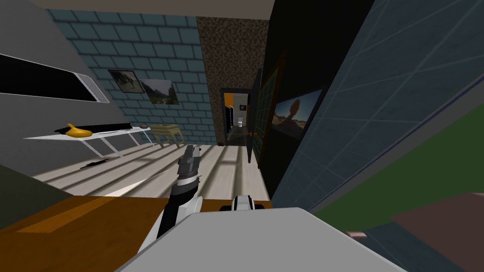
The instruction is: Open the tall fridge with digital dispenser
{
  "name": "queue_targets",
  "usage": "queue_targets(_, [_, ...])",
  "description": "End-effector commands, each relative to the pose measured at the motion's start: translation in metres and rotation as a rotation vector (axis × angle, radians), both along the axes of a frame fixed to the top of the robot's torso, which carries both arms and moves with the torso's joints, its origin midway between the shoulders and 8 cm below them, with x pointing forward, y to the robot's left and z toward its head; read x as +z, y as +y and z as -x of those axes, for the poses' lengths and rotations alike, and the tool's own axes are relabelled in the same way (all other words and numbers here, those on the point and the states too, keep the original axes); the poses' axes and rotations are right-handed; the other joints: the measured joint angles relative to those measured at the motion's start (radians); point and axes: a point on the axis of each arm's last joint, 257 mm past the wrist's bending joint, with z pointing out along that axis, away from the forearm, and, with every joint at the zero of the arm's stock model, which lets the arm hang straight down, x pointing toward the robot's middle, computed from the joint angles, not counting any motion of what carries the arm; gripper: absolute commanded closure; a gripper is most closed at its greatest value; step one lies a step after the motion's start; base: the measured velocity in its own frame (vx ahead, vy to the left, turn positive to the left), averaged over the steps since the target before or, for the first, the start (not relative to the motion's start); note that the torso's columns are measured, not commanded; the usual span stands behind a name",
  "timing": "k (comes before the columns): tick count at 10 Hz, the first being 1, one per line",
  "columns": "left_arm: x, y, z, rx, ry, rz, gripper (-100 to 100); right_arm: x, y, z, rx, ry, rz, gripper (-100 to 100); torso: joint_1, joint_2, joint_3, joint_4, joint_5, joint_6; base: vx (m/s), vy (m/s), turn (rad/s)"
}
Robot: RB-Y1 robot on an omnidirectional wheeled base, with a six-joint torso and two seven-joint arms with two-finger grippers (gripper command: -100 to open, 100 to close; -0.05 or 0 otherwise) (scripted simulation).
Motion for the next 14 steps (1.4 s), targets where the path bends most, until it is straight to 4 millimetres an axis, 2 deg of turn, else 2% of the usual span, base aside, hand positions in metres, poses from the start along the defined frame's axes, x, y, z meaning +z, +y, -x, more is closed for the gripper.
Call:
queue_targets(1, [0.000, 0.000, 0.000, 0.000, 0.000, 0.000, 0, -0.006, 0.021, -0.005, 0.051, 0.043, 0.068, -100, 0.002, 0.000, 0.001, 0.001, 0.000, 0.001, -0.021, -0.012, 0.066])
queue_targets(3, [0.000, 0.000, 0.000, 0.000, 0.000, 0.000, 0, -0.013, 0.038, -0.008, 0.084, 0.072, 0.118, -100, 0.009, 0.000, 0.005, 0.001, 0.002, 0.002, -0.017, -0.024, 0.055])
queue_targets(5, [0.000, 0.000, 0.000, 0.000, 0.000, 0.000, 0, -0.007, 0.038, -0.008, 0.058, 0.062, 0.126, -100, 0.016, 0.001, 0.008, 0.002, 0.003, 0.004, -0.013, 0.070, 0.001])
queue_targets(8, [0.000, 0.000, 0.000, 0.000, 0.000, 0.000, 0, -0.003, 0.039, -0.009, 0.047, 0.062, 0.139, -100, 0.045, 0.014, 0.024, 0.011, 0.016, 0.010, 0.023, 0.140, 0.059])
queue_targets(9, [0.000, 0.000, 0.000, 0.000, 0.000, 0.000, 0, 0.009, 0.036, -0.013, 0.033, 0.064, 0.138, -100, 0.042, 0.021, 0.029, 0.014, 0.016, 0.011, -0.008, 0.015, 0.082])
queue_targets(14, [0.000, 0.000, 0.000, 0.000, 0.000, 0.000, 0, 0.037, 0.033, -0.022, 0.001, 0.066, 0.137, -100, 0.044, 0.019, 0.028, 0.013, 0.016, 0.011, -0.036, -0.001, 0.070])
